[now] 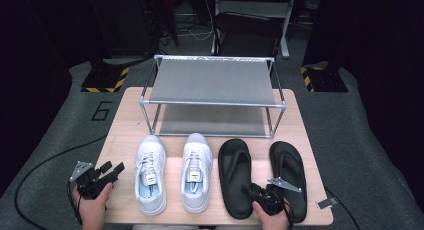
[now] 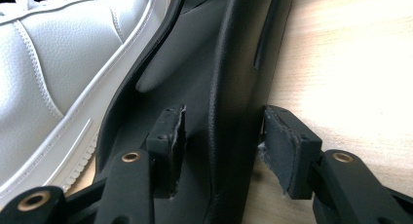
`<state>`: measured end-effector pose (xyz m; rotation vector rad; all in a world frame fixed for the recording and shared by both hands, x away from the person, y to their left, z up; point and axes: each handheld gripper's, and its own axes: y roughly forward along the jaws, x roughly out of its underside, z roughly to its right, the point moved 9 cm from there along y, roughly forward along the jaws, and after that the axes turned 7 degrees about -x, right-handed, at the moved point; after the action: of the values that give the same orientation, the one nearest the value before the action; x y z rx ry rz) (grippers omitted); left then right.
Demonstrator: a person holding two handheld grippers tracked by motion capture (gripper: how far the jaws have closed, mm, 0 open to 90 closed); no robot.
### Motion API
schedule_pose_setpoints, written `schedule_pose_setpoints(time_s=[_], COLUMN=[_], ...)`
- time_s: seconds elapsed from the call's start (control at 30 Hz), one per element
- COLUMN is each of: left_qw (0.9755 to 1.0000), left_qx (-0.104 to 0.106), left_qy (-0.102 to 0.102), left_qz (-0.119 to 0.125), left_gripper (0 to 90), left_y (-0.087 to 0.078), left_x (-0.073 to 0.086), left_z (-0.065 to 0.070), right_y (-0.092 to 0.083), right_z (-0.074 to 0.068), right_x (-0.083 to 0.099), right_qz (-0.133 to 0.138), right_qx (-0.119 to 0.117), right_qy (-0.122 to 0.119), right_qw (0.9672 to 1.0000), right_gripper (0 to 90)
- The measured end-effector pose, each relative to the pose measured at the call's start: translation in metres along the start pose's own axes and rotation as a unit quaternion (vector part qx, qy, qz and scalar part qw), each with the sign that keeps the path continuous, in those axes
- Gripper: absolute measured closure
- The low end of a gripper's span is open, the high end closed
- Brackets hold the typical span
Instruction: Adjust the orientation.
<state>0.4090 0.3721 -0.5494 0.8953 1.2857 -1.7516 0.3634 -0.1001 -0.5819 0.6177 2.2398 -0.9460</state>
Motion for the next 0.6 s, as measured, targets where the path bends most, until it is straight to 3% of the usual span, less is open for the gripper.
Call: schedule_pose_setpoints(time_s=[0.4, 0.43, 0.6], left_qw=[1.0000, 1.0000, 1.0000], left_qx=[0.002, 0.001, 0.001], left_qy=[0.001, 0.000, 0.000], left_qz=[-0.003, -0.001, -0.005], left_gripper=[39.5, 39.5, 39.6], left_y=[-0.0003, 0.0000, -0.0001], left_x=[0.0005, 0.0002, 0.0007], left_z=[-0.0004, -0.0006, -0.0007], right_y=[-0.0006, -0.0007, -0.0015], right_z=[0.0006, -0.0006, 0.0011], right_x=[-0.0006, -0.0009, -0.0023], right_qz=[0.004, 0.007, 0.020], right_qx=[-0.001, -0.001, -0.011], right_qy=[0.007, 0.021, 0.043], right_qw=[1.0000, 0.9998, 0.9988], right_gripper=[55.0, 56.3, 62.0])
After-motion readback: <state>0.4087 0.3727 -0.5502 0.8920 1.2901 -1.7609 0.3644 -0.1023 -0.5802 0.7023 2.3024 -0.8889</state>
